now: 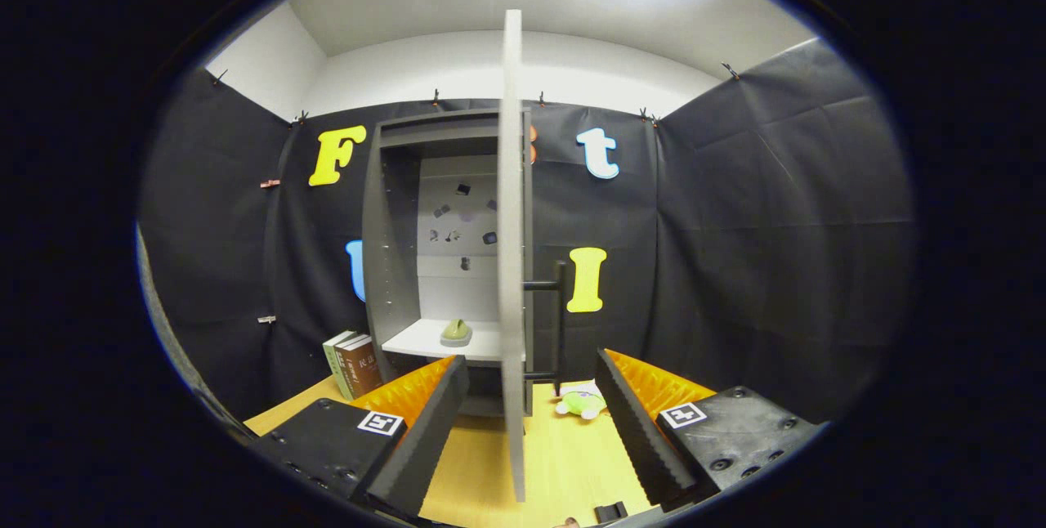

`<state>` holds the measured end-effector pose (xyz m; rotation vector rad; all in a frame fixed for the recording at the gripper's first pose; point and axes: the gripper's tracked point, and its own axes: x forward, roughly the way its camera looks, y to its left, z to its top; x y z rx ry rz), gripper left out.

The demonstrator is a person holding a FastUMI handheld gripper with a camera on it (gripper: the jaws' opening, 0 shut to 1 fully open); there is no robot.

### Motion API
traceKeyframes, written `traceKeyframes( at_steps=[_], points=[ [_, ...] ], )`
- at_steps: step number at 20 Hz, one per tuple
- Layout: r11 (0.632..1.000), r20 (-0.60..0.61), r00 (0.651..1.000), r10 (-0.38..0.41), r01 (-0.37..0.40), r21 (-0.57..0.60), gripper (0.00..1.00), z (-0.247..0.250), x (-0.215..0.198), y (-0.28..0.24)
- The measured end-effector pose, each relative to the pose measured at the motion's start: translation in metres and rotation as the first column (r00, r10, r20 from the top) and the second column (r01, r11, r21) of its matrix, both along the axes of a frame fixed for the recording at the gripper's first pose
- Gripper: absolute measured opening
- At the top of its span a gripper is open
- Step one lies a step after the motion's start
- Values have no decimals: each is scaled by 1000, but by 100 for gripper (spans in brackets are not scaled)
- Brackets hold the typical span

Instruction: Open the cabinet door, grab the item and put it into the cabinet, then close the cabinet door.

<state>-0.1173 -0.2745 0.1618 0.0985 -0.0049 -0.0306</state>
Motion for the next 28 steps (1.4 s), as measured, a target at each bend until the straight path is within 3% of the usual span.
traceKeyframes(
  at_steps=[3, 4, 7, 13, 17, 28],
  points=[
    [997, -11, 998, 61, -61, 41, 98, -10, 22, -18],
    [990, -11, 992, 128, -127, 59, 98, -14, 32, -14],
    [977, 15, 981, 192, -193, 90, 98, -9, 28, -16],
    [972, -17, 977, 211, -209, 104, 98, -22, 45, -15],
    [974, -15, 975, 222, -221, 54, 98, -20, 44, -10],
    [968, -18, 968, 251, -250, 38, 98, -16, 73, 98]
  ],
)
